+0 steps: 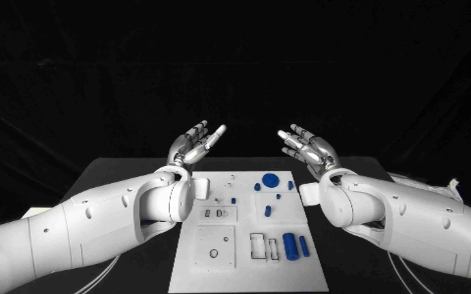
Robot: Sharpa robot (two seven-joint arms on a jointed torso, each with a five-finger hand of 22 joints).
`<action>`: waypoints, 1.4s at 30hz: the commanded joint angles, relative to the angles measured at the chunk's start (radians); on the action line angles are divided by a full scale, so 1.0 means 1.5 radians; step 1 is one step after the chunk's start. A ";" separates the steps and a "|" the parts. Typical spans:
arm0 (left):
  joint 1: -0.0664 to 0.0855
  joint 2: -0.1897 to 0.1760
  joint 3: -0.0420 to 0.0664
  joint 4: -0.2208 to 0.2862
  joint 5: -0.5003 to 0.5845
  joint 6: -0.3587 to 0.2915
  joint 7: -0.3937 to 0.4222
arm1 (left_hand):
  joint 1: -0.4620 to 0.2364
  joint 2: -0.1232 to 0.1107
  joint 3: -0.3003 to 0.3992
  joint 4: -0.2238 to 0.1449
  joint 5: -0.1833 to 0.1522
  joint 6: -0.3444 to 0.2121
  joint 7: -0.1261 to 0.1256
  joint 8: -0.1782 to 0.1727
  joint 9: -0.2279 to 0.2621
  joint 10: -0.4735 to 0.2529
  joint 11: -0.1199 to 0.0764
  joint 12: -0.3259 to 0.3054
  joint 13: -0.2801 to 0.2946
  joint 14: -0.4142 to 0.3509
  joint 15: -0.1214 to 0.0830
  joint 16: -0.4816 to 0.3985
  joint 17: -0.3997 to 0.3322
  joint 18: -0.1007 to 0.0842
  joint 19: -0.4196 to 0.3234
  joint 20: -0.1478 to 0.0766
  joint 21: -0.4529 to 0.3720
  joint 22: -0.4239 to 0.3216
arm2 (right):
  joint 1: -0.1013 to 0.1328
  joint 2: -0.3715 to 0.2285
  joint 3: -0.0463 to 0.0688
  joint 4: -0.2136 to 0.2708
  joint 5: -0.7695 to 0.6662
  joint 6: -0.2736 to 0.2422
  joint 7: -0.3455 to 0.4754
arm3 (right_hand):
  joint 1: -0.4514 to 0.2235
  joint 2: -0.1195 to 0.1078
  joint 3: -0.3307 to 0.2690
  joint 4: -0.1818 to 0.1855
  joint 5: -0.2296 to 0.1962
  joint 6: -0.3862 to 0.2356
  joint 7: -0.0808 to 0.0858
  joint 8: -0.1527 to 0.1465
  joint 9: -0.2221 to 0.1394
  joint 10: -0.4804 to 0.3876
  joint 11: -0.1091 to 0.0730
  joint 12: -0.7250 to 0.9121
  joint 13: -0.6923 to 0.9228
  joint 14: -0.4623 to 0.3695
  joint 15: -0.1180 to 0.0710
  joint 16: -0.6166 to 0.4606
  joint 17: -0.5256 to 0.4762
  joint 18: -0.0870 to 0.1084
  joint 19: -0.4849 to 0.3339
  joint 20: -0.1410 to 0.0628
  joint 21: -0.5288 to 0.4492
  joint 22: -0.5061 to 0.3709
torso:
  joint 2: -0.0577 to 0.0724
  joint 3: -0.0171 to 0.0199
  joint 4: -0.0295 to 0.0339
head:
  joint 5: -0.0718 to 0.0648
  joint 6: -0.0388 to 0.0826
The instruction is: Assemble the parts on the task board
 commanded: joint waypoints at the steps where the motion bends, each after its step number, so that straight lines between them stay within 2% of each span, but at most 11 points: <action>1: 0.001 0.001 0.000 0.000 0.011 0.041 0.013 | 0.031 0.001 0.005 0.009 0.003 0.013 0.086 0.006 0.002 0.014 0.016 0.007 0.003 0.022 0.010 0.006 0.003 0.012 0.008 0.014 0.006 0.003 | 0.002 0.000 0.001 -0.007 -0.066 0.126 -0.035 | 0.065 0.004 0.011 -0.037 0.009 0.098 0.105 0.020 0.012 0.137 0.022 0.023 0.012 0.117 0.018 0.018 0.010 0.037 0.093 0.002 0.023 0.013 | 0.000 -0.0001 0.0000 | 0.000 0.000; 4: 0.001 0.001 0.000 0.000 0.011 0.041 0.013 | 0.041 0.021 0.026 0.008 -0.004 0.053 0.090 0.015 0.008 0.056 0.023 0.015 0.008 0.066 0.014 0.017 0.010 0.009 0.031 0.015 0.014 0.008 | 0.004 0.000 0.002 -0.011 -0.076 0.148 -0.042 | 0.100 0.004 0.025 -0.070 0.005 0.190 0.099 0.034 0.019 0.251 0.012 0.036 0.017 0.250 0.004 0.037 0.018 0.061 0.228 0.004 0.061 0.031 | 0.000 -0.0001 0.0000 | 0.000 0.000; 5: 0.001 0.001 0.000 0.000 0.011 0.041 0.013 | 0.046 0.033 0.037 0.007 -0.008 0.076 0.092 0.020 0.011 0.080 0.026 0.020 0.010 0.097 0.017 0.024 0.014 0.007 0.047 0.016 0.020 0.011 | 0.004 0.000 0.002 -0.012 -0.079 0.153 -0.043 | 0.114 0.002 0.031 -0.082 0.004 0.235 0.095 0.043 0.024 0.319 0.005 0.048 0.022 0.332 -0.005 0.053 0.024 0.069 0.257 0.004 0.072 0.034 | 0.000 -0.0001 0.0000 | 0.000 0.000; 8: 0.001 0.001 0.000 0.000 0.011 0.041 0.013 | 0.065 0.069 0.066 0.005 -0.017 0.152 0.097 0.038 0.019 0.170 0.034 0.038 0.018 0.222 0.023 0.056 0.029 0.001 0.126 0.015 0.051 0.028 | 0.004 0.000 0.002 -0.013 -0.081 0.158 -0.045 | 0.137 0.003 0.045 -0.107 -0.001 0.334 0.081 0.058 0.031 0.398 -0.012 0.060 0.023 0.417 -0.024 0.070 0.026 0.088 0.301 0.002 0.091 0.037 | 0.000 -0.0001 0.0000 | 0.000 0.000; 9: 0.001 -0.017 0.000 -0.008 0.003 0.082 0.022 | 0.073 0.079 0.074 0.004 -0.020 0.189 0.096 0.046 0.023 0.210 0.030 0.045 0.021 0.268 0.018 0.067 0.034 0.003 0.169 0.014 0.067 0.036 | 0.011 -0.009 0.002 -0.044 -0.162 0.077 -0.006 | 0.144 0.003 0.052 -0.116 -0.003 0.372 0.075 0.063 0.032 0.418 -0.018 0.061 0.021 0.442 -0.031 0.074 0.026 0.092 0.320 -0.001 0.098 0.038 | 0.001 -0.0002 -0.0007 | -0.002 -0.008; 14: 0.001 -0.031 0.000 -0.004 -0.004 0.091 0.027 | 0.110 0.118 0.101 -0.018 -0.027 0.400 0.078 0.092 0.042 0.446 -0.003 0.093 0.034 0.402 -0.023 0.108 0.045 0.039 0.420 0.008 0.169 0.077 | 0.014 -0.010 0.003 -0.064 -0.292 0.062 -0.002 | 0.159 -0.013 0.097 -0.167 0.004 0.486 0.057 0.067 0.031 0.499 -0.040 0.053 0.018 0.538 -0.062 0.079 0.023 0.092 0.394 -0.030 0.124 0.038 | 0.006 -0.0012 0.0016 | -0.007 -0.009; 18: 0.003 -0.053 0.000 0.014 -0.031 0.114 0.016 | 0.147 0.131 0.121 -0.054 -0.027 0.463 0.053 0.102 0.041 0.520 -0.028 0.103 0.031 0.477 -0.049 0.124 0.049 0.042 0.493 -0.016 0.195 0.082 | 0.021 -0.011 0.004 -0.079 -0.378 0.059 -0.012 | 0.154 -0.024 0.128 -0.168 -0.002 0.519 0.048 0.062 0.029 0.544 -0.056 0.045 0.019 0.600 -0.084 0.083 0.025 0.092 0.458 -0.057 0.149 0.043 | 0.018 -0.0004 0.0020 | -0.008 -0.004; 27: 0.007 -0.123 0.002 0.098 -0.042 0.139 -0.001 | 0.165 0.121 0.143 -0.090 -0.031 0.505 0.040 0.077 0.025 0.585 -0.047 0.073 0.025 0.572 -0.078 0.128 0.066 0.040 0.583 -0.047 0.216 0.079 | 0.046 -0.012 0.010 -0.101 -0.613 0.090 -0.110 | 0.147 -0.049 0.136 -0.163 -0.019 0.565 0.027 0.055 0.030 0.623 -0.085 0.040 0.023 0.717 -0.126 0.113 0.045 0.092 0.575 -0.108 0.234 0.079 | 0.055 0.0032 0.0054 | -0.017 0.007; 33: 0.009 -0.159 0.006 0.159 0.024 0.142 -0.004 | 0.143 0.113 0.136 -0.087 -0.031 0.513 0.039 0.062 0.024 0.610 -0.052 0.061 0.027 0.613 -0.088 0.138 0.088 0.040 0.614 -0.058 0.228 0.080 | 0.067 -0.011 0.017 -0.097 -0.811 0.134 -0.195 | 0.134 -0.060 0.123 -0.160 -0.021 0.595 0.006 0.050 0.031 0.663 -0.108 0.033 0.026 0.820 -0.160 0.217 0.112 0.090 0.654 -0.142 0.319 0.123 | 0.089 0.0038 0.0179 | -0.034 0.021; 40: 0.017 -0.178 0.012 0.207 0.026 0.160 -0.009 | 0.139 0.112 0.134 -0.090 -0.031 0.513 0.038 0.054 0.023 0.610 -0.052 0.052 0.026 0.617 -0.089 0.137 0.096 0.039 0.620 -0.060 0.229 0.079 | 0.093 -0.002 0.020 -0.093 -0.963 0.191 -0.258 | 0.118 -0.065 0.138 -0.158 -0.025 0.614 -0.003 0.037 0.032 0.662 -0.114 0.020 0.026 0.818 -0.166 0.315 0.195 0.088 0.693 -0.150 0.400 0.170 | 0.120 0.0014 0.0370 | -0.052 0.033; 42: 0.018 -0.180 0.012 0.218 0.023 0.162 -0.010 | 0.137 0.112 0.133 -0.091 -0.031 0.512 0.039 0.051 0.023 0.608 -0.051 0.048 0.026 0.613 -0.088 0.134 0.098 0.038 0.618 -0.059 0.227 0.078 | 0.097 0.002 0.020 -0.092 -0.991 0.202 -0.268 | 0.112 -0.068 0.148 -0.157 -0.026 0.614 -0.004 0.031 0.032 0.658 -0.114 0.022 0.026 0.813 -0.165 0.354 0.229 0.081 0.701 -0.152 0.470 0.243 | 0.128 0.0011 0.0418 | -0.056 0.038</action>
